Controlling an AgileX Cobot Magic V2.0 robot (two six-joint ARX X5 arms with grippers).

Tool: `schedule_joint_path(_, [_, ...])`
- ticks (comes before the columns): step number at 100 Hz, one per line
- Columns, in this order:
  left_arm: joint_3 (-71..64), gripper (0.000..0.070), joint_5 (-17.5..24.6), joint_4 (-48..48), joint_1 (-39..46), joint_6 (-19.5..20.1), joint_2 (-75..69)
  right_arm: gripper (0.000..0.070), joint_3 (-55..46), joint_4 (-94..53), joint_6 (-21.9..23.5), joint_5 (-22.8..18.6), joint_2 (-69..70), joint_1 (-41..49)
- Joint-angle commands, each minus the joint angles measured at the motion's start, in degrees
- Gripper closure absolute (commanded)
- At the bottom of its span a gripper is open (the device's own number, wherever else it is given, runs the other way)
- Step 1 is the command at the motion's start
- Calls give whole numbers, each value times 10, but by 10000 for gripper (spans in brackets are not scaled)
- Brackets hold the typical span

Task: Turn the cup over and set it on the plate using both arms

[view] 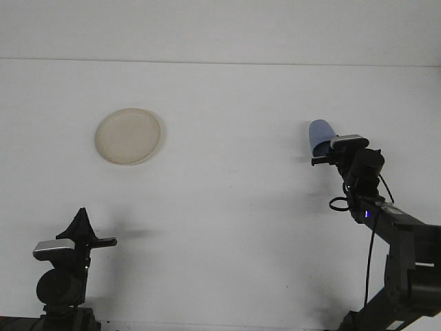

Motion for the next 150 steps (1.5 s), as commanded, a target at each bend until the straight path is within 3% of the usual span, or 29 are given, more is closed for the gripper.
schedule_joint_path(1, [-11, 685, -2, 6, 1, -1, -1, 698, 7, -11, 46, -1, -39, 0])
schedule_joint_path(20, [-11, 685, -2, 6, 1, -1, -1, 698, 8, -135, 116, -7, -170, 2])
schedule_joint_path(33, [-11, 685, -2, 6, 1, -1, -1, 698, 10, -246, 154, -36, -263, 9])
schedule_joint_path(60, [-11, 685, -2, 6, 1, -1, -1, 698, 76, -565, 163, -120, -351, 78])
schedule_joint_path(74, [-11, 685, -3, 7, 1, -1, -1, 698, 134, -723, 136, -128, -339, 158])
schedule_joint_path(117, [-11, 685, -2, 6, 1, -1, -1, 698, 238, -950, 116, -21, -198, 412])
schedule_joint_path(131, [-11, 685, -2, 6, 1, -1, -1, 698, 259, -976, 115, 17, -142, 454])
schedule_joint_path(150, [-11, 685, -3, 6, 1, -1, -1, 698, 289, -988, 113, 26, -82, 484])
